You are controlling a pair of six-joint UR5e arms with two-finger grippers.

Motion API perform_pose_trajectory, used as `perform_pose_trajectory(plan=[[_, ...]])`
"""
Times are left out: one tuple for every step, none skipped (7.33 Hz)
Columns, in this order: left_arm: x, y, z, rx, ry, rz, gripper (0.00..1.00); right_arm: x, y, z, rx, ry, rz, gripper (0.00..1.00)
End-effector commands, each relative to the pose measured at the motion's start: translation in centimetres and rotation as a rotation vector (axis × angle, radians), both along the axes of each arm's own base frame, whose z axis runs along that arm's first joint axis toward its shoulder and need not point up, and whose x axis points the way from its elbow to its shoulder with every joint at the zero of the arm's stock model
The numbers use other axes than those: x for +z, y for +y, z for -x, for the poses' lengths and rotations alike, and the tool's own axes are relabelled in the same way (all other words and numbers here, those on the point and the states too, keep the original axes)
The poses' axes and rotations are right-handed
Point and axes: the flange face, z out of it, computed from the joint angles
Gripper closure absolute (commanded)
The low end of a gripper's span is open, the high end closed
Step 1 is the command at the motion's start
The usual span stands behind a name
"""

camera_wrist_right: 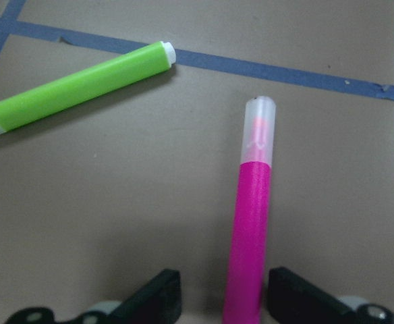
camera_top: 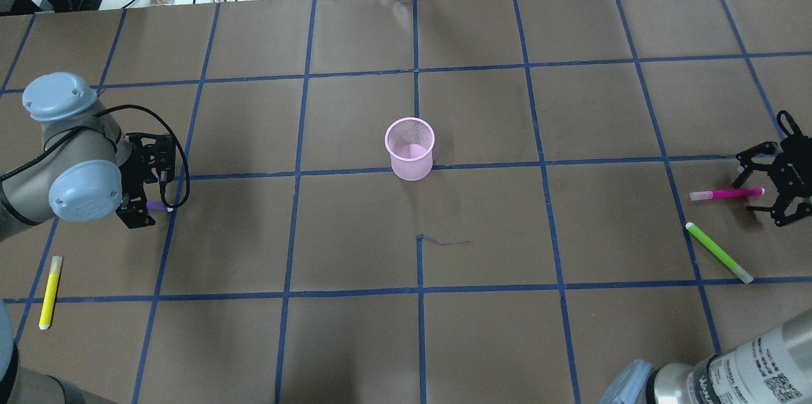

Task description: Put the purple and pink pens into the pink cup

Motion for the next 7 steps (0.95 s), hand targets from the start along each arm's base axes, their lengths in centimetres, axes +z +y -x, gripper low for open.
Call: perform_pose_trajectory(plan=[[-1.2, 0.7, 0.3, -0.058, -0.009, 0.023, 0.00, 0.3, -0.2, 0.2, 0.000, 0.011, 0.009, 0.45], [-1.3, 0.7, 0.3, -0.060, -0.011, 0.030, 0.00, 0.3, -0.2, 0.2, -0.003, 0.007, 0.009, 0.45], [-1.6, 0.6, 0.4, -0.060, -0.001, 0.030, 0.00, 0.4, -0.2, 0.2, -0.004, 0.007, 0.011, 0.52], [-1.8, 0.5, 0.4, -0.060, -0.004, 0.039, 0.01, 0.4, -0.2, 0.2, -0.003, 0.008, 0.010, 0.67], [-1.9, 0.5, 0.5, -0.066, -0.001, 0.041, 0.13, 0.4, -0.2, 0.2, -0.002, 0.009, 0.009, 0.76], [-1.9, 0.4, 0.4, -0.066, -0.003, 0.045, 0.39, 0.8, 0.0, 0.0, -0.004, 0.012, 0.010, 0.78], [-2.2, 0.4, 0.4, -0.066, -0.001, 0.040, 0.51, 1.0, 0.0, 0.0, -0.011, 0.013, 0.008, 0.81]])
